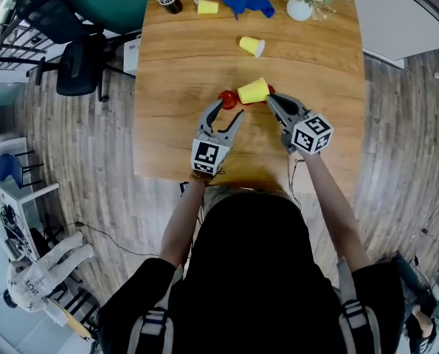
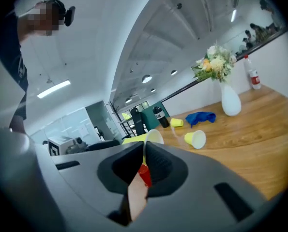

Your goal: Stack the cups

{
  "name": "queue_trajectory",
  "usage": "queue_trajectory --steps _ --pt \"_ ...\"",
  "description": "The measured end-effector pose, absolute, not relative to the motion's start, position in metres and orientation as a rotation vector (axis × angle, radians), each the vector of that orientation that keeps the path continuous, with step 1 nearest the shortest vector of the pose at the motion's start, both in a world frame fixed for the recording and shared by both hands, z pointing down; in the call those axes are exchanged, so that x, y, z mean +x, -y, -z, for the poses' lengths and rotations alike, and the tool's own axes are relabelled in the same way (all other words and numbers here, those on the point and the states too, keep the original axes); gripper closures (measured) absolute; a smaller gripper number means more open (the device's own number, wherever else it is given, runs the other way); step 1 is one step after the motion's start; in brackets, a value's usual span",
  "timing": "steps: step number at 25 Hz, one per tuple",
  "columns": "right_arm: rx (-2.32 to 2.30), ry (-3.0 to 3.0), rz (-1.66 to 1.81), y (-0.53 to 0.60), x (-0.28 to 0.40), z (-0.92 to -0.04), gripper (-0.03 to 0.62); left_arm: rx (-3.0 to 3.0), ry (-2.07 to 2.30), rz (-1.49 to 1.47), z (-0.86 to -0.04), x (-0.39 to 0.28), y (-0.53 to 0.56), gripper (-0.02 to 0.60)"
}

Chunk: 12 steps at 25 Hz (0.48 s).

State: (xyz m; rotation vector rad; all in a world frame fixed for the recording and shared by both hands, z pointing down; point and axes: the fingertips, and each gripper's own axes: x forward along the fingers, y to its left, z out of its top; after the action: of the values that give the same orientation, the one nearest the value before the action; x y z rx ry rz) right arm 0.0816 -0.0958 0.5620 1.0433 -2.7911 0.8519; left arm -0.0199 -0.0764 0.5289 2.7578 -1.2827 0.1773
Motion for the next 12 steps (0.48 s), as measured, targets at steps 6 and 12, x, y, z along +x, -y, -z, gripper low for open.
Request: queue_trajectory --steps 6,12 --pt "0.959 2.865 -0.992 0.071 0.069 -0.561 0.569 2.783 1.183 -0.131 -0.528 -0.012 0.066 0.328" --pt "0.834 2.983 -1.066 0.061 0.060 -0.552 0.569 2.776 1.143 -0.084 -0.525 -0.012 0.064 0.316"
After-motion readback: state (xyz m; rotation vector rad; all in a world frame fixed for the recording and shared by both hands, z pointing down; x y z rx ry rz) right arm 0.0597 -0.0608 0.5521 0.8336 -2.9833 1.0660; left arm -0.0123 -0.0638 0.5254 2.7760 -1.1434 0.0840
